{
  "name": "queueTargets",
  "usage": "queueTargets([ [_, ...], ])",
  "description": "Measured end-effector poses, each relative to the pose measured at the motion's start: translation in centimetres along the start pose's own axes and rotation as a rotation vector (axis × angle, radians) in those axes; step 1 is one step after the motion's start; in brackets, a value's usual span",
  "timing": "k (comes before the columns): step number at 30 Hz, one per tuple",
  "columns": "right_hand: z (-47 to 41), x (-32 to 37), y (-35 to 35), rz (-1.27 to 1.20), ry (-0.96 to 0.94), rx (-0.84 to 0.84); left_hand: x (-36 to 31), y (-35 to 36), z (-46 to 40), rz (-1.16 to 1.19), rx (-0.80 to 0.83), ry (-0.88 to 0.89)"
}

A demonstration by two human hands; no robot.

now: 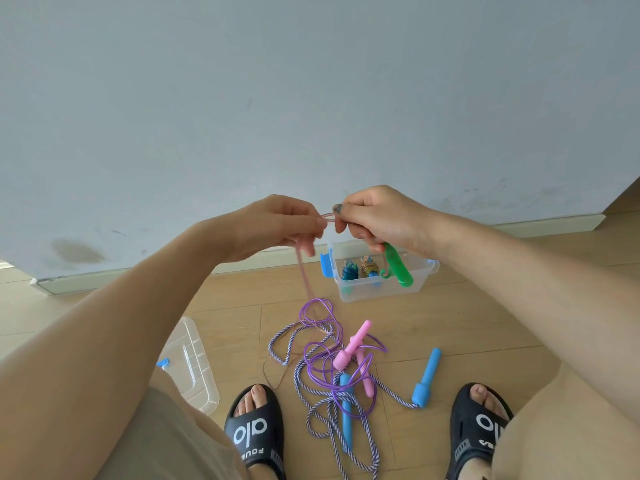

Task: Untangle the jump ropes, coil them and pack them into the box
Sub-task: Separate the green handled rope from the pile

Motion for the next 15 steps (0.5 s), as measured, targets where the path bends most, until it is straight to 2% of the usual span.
queueTargets([
  [4,0.2,-0.3,-0.6,0.027,0.005,0.003,1.2,-2.1,0.0,0.053,-0.055,-0.034],
  [9,0.3,-1.1,-0.5,0.139,0.018,0.032,3.7,-4.8,-0.1,-0.375,-0.207,-0.132],
  [13,0.4,-1.5,-0.6,0.109,0.031,0.034,6.2,-4.4,-0.4,-0.619,-0.132,-0.293],
  [15,0.3,-1.5,-0.3,0.087,0.031,0.031,6.3,-3.4,-0.5,-0.628,-0.106,-0.305],
])
Point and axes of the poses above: each hand's wrist, its own z-axis away from the middle knuckle, its own y-axis out of the palm, x = y × z, the point moved 10 cm from there along -z, towards the middle knuckle, and after that the axes turned 10 degrees about -y, right-handed, at the moved point
